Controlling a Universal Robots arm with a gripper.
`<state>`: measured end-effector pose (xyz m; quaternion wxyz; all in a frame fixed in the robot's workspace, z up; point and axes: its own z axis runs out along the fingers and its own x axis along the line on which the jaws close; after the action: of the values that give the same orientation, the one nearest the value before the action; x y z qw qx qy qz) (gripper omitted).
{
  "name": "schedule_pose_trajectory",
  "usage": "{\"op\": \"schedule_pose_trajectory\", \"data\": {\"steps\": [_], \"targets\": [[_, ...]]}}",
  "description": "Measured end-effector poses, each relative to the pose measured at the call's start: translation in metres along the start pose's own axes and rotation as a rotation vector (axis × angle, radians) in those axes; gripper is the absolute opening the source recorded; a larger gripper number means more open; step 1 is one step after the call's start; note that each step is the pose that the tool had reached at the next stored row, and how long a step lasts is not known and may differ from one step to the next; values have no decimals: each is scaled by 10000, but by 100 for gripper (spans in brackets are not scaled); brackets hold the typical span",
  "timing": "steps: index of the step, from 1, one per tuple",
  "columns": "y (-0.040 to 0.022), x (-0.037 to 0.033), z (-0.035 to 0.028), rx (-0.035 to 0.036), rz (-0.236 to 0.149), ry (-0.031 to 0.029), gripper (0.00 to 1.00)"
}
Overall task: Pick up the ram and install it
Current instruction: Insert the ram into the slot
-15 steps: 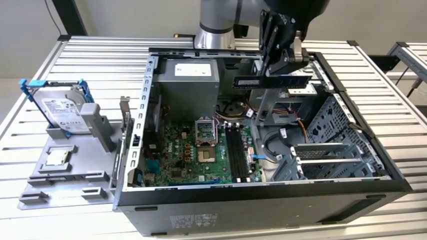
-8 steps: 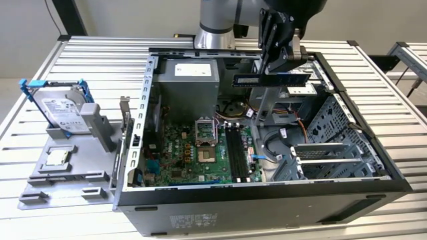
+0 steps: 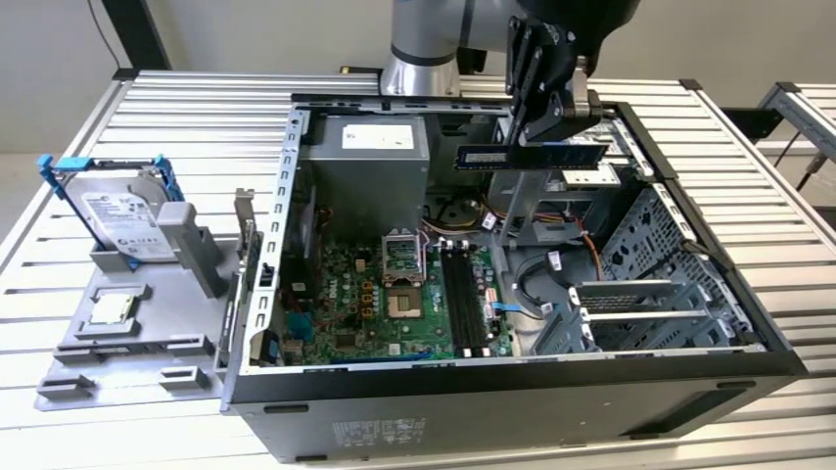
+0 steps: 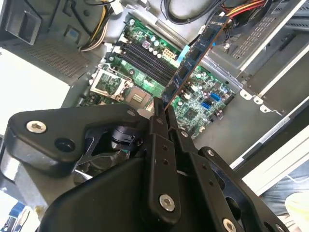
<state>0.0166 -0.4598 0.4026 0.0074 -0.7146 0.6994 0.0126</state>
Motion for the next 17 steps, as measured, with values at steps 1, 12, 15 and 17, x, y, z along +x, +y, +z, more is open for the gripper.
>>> {"op": "schedule_pose_trajectory", "data": {"steps": [1,12,15,17], "targets": [[0,0,0,0,0,0,0],[0,-1,0,31,1095,-8,0],[0,0,0,42,1496,-10,0],[0,0,0,50,1744,-12,0]]}}
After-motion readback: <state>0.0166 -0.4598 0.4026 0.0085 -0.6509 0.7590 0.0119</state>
